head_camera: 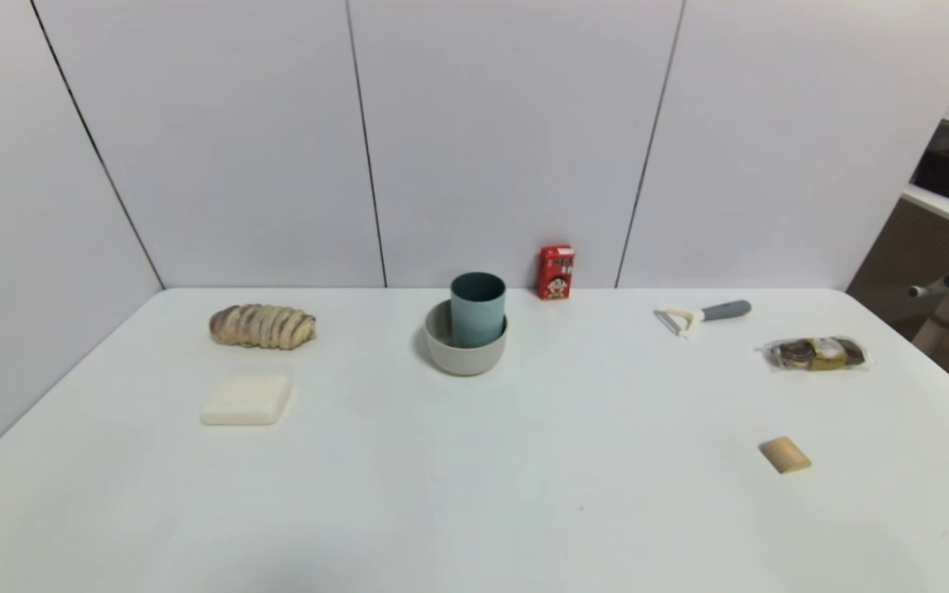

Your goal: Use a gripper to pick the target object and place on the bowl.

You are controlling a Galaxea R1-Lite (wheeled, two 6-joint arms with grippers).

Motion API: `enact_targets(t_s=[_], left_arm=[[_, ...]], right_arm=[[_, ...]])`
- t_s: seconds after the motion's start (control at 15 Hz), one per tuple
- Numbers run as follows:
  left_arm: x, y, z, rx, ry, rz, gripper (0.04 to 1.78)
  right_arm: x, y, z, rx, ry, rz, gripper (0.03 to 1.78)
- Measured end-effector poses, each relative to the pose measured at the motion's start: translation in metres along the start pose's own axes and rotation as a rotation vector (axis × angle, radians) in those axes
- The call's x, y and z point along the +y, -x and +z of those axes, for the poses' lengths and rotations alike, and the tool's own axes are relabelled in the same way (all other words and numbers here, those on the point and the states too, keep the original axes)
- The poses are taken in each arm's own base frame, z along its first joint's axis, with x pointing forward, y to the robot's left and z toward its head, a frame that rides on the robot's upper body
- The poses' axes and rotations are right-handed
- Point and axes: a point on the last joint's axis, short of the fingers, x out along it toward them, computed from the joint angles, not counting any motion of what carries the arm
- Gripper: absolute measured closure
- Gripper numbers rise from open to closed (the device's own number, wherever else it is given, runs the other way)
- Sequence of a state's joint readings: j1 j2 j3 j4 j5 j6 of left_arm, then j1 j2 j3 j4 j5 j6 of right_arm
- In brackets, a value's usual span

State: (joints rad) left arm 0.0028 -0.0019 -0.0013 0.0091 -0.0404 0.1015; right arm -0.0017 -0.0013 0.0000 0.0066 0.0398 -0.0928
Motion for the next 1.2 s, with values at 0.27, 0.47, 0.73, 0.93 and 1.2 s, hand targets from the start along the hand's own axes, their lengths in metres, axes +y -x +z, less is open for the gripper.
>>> enact_targets(t_s=[0.27,0.47,0.73,0.93,1.2], left_arm=[[0.0,-0.0001,-0.0004,0.002,0.016,0.003,0.13],[0.0,-0.0001,-0.0004,0.002,0.016,0.003,0.13],[0.0,-0.0001,-0.0004,0.002,0.016,0.003,0.13],[0.0,-0.0001,-0.0004,0.002,0.016,0.003,0.13],[0.0,-0.0001,-0.0004,0.002,0.016,0.003,0.13]], right_arm=[[0.0,0.0,0.0,0.0,0.0,0.0,0.1],[0.0,0.0,0.0,0.0,0.0,0.0,0.1],[0.0,0.0,-0.0001,0.001,0.01,0.001,0.1],[-0.0002,0.0,0.0002,-0.002,0.008,-0.006,0.1],[-0.0001,0.0,0.0,0.0,-0.003,-0.002,0.1]])
